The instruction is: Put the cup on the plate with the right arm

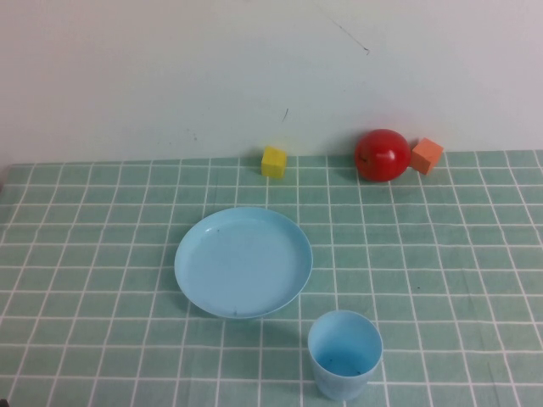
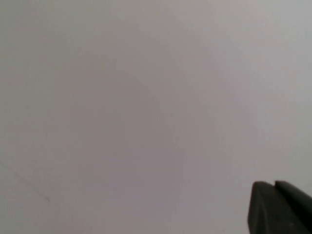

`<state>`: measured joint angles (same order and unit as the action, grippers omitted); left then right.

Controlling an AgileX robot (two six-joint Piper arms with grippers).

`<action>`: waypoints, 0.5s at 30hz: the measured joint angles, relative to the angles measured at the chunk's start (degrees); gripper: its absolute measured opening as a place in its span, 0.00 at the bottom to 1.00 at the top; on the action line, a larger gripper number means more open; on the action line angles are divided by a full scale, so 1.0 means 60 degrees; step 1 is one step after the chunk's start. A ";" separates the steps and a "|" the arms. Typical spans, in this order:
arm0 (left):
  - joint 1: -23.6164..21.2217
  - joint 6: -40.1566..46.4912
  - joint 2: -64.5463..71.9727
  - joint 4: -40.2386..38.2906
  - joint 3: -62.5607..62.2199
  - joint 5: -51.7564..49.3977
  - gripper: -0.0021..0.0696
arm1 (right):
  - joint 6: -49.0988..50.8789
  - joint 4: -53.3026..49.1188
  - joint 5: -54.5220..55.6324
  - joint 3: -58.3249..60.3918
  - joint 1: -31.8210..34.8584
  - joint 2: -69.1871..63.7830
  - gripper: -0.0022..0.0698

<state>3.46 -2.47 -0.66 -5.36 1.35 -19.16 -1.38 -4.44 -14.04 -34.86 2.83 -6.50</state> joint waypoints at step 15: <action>0.0000 0.0000 0.0000 0.0000 0.0000 0.0000 0.03 | -0.8451 0.7835 -0.6431 -0.2477 0.0000 -0.6148 0.03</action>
<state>3.46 -2.47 -0.66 -5.36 1.35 -19.16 -52.09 42.57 -52.63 -49.73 2.83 -43.38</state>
